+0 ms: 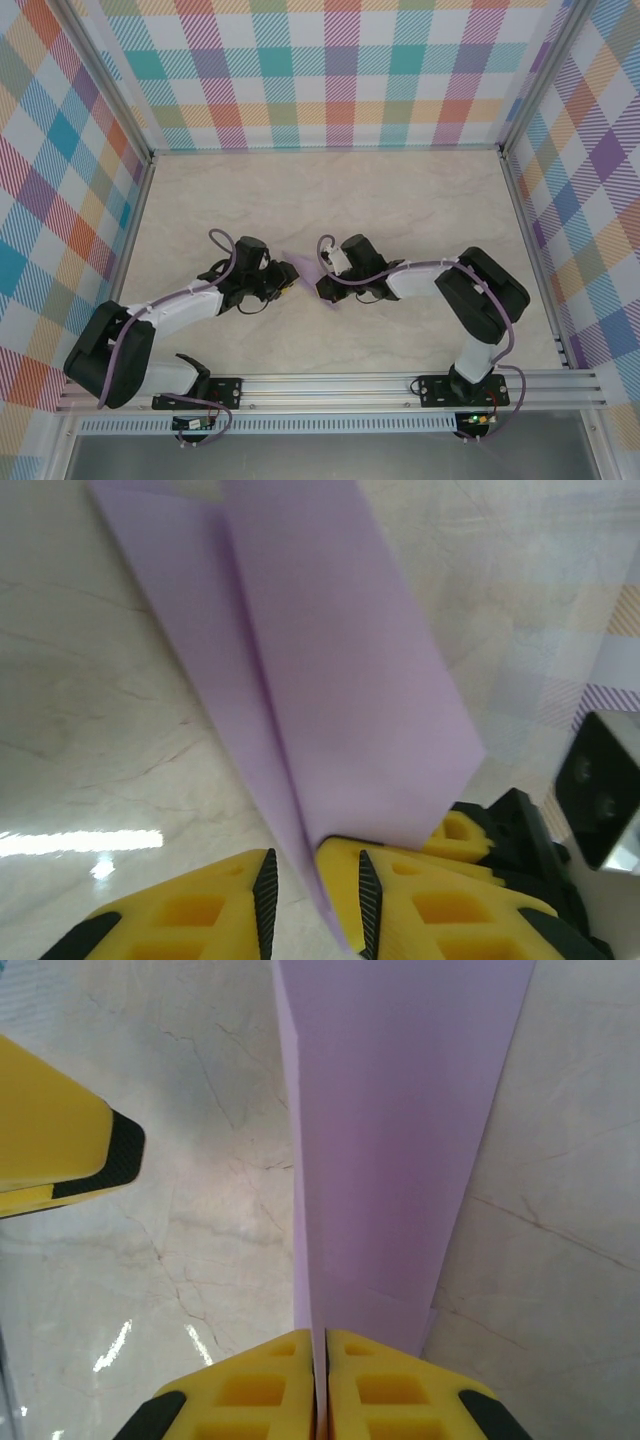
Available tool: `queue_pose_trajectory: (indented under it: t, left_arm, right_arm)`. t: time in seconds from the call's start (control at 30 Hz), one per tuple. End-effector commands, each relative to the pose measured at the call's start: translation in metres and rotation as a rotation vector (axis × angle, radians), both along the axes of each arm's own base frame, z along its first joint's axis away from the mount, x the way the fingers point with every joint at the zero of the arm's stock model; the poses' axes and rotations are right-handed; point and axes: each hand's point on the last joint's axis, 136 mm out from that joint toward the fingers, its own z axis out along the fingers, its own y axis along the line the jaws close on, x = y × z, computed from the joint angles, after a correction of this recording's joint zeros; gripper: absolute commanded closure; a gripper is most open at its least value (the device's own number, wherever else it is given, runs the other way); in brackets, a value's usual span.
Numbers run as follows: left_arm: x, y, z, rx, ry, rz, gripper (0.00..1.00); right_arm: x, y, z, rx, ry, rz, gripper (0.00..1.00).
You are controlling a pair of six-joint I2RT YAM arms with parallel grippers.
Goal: Fold a paper plane with a square sheet of paper (pick it up from the middle)
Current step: Fold the wing for the fifth time at the center of the table.
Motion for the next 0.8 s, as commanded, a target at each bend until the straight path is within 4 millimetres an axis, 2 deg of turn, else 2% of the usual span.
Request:
queue_pose_trajectory:
  t: [0.0, 0.2, 0.5, 0.77]
  left_arm:
    - [0.004, -0.016, 0.006, -0.053, -0.049, -0.042, 0.73]
    - [0.006, -0.025, -0.003, -0.061, -0.037, -0.064, 0.77]
    - [0.015, -0.038, -0.006, -0.077, -0.046, -0.093, 0.81]
    - [0.016, -0.032, -0.023, -0.017, -0.002, -0.076, 0.85]
  right_arm:
    - [-0.006, 0.01, 0.005, 0.064, 0.1, 0.021, 0.89]
    - [-0.009, 0.01, -0.001, 0.062, 0.155, 0.028, 0.86]
    - [-0.01, 0.009, -0.01, 0.036, 0.188, 0.029, 0.84]
    - [-0.006, 0.007, -0.01, 0.015, 0.202, 0.019, 0.79]
